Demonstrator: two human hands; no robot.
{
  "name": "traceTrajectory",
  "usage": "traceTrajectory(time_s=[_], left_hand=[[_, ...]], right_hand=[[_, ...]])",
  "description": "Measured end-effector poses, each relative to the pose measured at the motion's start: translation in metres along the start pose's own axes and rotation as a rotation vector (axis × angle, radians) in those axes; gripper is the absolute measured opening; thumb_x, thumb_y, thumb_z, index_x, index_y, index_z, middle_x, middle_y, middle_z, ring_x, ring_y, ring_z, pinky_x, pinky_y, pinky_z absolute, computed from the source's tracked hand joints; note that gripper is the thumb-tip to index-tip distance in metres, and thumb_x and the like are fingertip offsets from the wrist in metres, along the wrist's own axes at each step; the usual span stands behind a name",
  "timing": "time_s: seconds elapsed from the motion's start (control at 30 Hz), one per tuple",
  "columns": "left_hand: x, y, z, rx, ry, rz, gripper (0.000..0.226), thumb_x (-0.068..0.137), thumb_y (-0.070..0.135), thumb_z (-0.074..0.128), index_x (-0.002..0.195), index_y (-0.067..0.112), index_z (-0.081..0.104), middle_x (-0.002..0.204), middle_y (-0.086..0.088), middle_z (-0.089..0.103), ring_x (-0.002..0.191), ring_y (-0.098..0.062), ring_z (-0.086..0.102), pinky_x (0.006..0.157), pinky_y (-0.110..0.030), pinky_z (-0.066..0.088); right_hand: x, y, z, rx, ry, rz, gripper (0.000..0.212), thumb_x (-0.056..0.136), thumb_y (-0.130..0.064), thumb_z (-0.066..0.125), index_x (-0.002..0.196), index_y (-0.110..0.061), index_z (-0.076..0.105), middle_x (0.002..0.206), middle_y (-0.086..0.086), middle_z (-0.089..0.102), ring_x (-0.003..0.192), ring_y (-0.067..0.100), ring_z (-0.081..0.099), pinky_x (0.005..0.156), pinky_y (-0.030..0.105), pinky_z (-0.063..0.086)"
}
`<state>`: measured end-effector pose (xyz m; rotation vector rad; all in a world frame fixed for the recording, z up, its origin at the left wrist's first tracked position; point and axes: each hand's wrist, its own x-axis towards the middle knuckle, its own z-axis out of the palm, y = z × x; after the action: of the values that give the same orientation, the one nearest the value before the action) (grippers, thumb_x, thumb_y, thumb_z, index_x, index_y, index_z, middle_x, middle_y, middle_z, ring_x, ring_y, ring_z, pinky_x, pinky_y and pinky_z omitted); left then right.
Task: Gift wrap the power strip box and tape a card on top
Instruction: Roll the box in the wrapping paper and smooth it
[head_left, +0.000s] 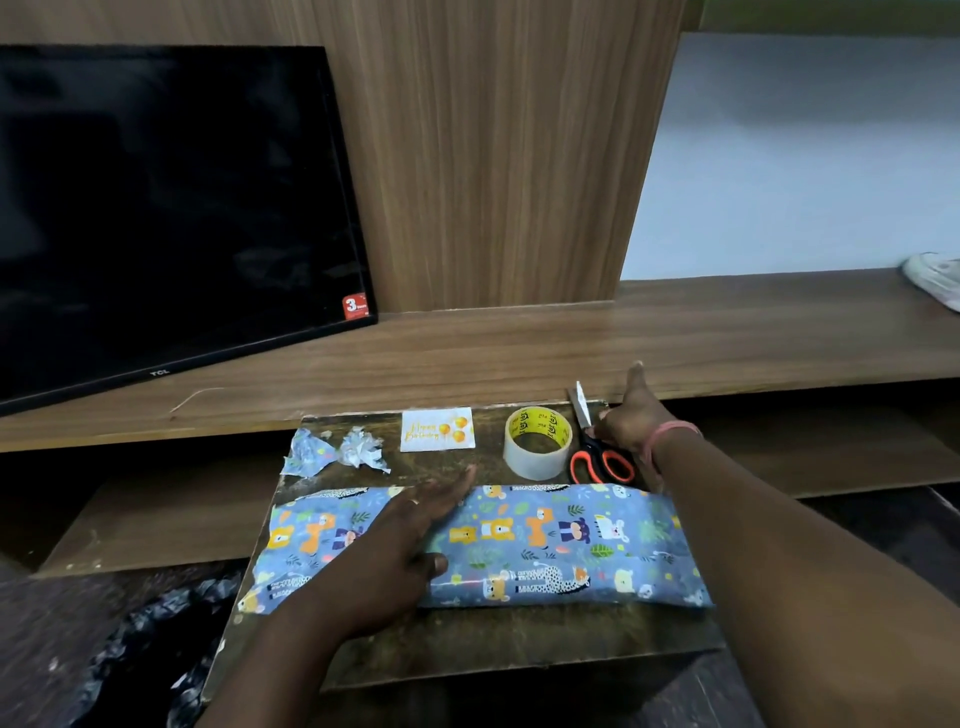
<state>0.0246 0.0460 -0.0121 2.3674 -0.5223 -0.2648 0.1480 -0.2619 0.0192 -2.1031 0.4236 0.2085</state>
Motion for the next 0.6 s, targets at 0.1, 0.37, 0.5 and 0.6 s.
traceTrajectory(time_s=[0.1,0.37,0.5,0.6], left_hand=[[0.0,0.0,0.001,0.003,-0.011,-0.006,0.089,0.098,0.009,0.063,0.146,0.065,0.012,0.161,0.026,0.019,0.149,0.003,0.011,0.119,-0.019,0.016],[-0.001,0.006,-0.002,0.034,-0.011,-0.01,0.087,0.098,0.007,0.062,0.15,0.057,0.015,0.154,0.031,0.018,0.145,0.005,0.012,0.118,-0.018,0.015],[-0.003,0.011,-0.003,0.044,-0.008,-0.002,0.081,0.098,0.003,0.061,0.155,0.046,0.023,0.151,0.029,0.022,0.142,0.004,0.016,0.114,-0.014,0.014],[-0.006,0.01,-0.001,0.026,-0.005,-0.005,0.078,0.097,0.001,0.06,0.155,0.043,0.029,0.15,0.026,0.025,0.142,0.002,0.018,0.115,-0.017,0.017]], right_hand=[[-0.003,-0.001,0.0,-0.015,0.02,-0.015,0.117,0.09,-0.002,0.069,0.156,-0.033,-0.023,0.111,0.014,0.061,0.061,0.015,0.06,0.042,0.022,0.044],[-0.012,-0.003,0.019,-0.135,0.182,-0.224,0.114,0.091,-0.007,0.066,0.154,-0.036,-0.024,0.119,0.017,0.062,0.096,0.031,0.066,0.082,0.039,0.054],[-0.06,-0.012,0.027,0.122,0.093,-0.425,0.129,0.084,-0.006,0.078,0.151,-0.05,-0.023,0.119,0.003,0.061,0.096,0.02,0.066,0.086,0.034,0.055],[-0.105,0.006,0.033,0.042,-0.101,-0.504,0.138,0.079,-0.008,0.083,0.144,-0.061,-0.026,0.109,-0.003,0.06,0.084,0.01,0.064,0.079,0.03,0.059]])
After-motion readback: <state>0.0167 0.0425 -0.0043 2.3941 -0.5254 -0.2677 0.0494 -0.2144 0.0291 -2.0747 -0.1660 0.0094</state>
